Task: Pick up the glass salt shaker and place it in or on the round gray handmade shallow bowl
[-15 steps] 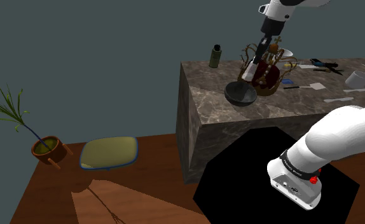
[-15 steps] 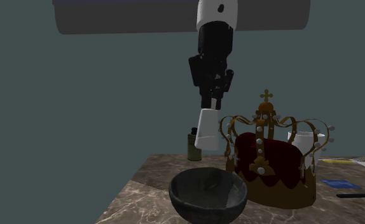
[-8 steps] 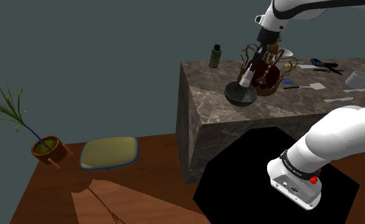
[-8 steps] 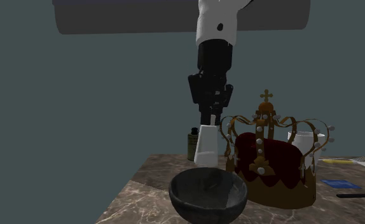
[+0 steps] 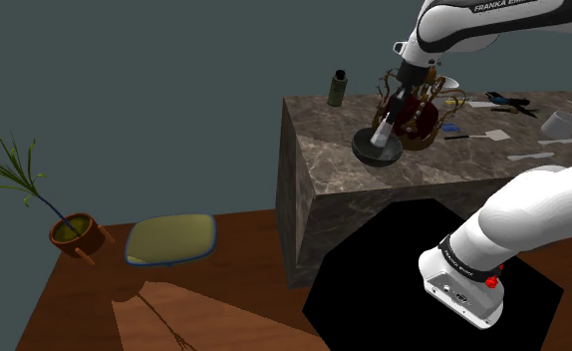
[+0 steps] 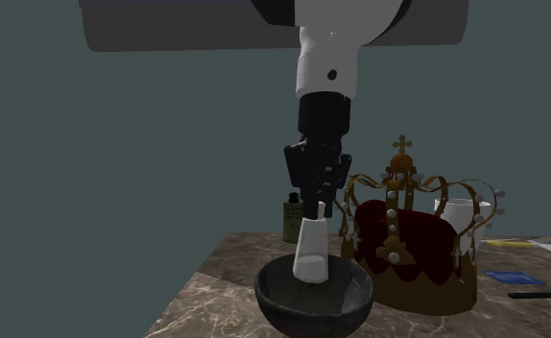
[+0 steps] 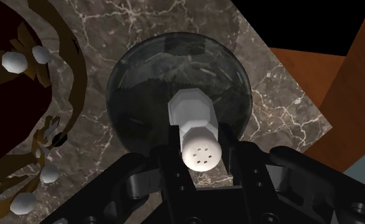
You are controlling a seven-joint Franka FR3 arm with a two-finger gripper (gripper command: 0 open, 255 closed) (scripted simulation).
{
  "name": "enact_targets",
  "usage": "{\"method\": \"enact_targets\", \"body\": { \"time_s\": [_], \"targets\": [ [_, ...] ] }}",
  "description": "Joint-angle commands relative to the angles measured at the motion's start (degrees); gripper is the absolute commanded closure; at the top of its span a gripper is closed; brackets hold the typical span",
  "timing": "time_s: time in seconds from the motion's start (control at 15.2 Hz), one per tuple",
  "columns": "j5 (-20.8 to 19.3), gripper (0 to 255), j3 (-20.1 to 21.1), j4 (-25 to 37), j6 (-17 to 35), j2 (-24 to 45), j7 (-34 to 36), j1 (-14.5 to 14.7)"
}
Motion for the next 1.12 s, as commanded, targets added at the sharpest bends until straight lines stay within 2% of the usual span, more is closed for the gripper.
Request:
{"method": "enact_targets", "body": {
  "time_s": [0.0, 0.4, 0.46, 0.79, 1.06],
  "targets": [
    [-0.01, 255, -0.03, -0.52, 0.57, -0.01, -0.04, -0.02],
    [-0.01, 255, -0.03, -0.52, 0.57, 0.0, -0.04, -0.02],
    [-0.01, 0, -0.03, -0.52, 0.57, -0.01, -0.04, -0.02],
    [-0.01, 0, -0.03, -0.52, 0.57, -0.01, -0.04, -0.02],
    [-0.17, 0, 0.08, 5.81, -7.06, -1.32, 0.1, -0.14]
  ]
}}
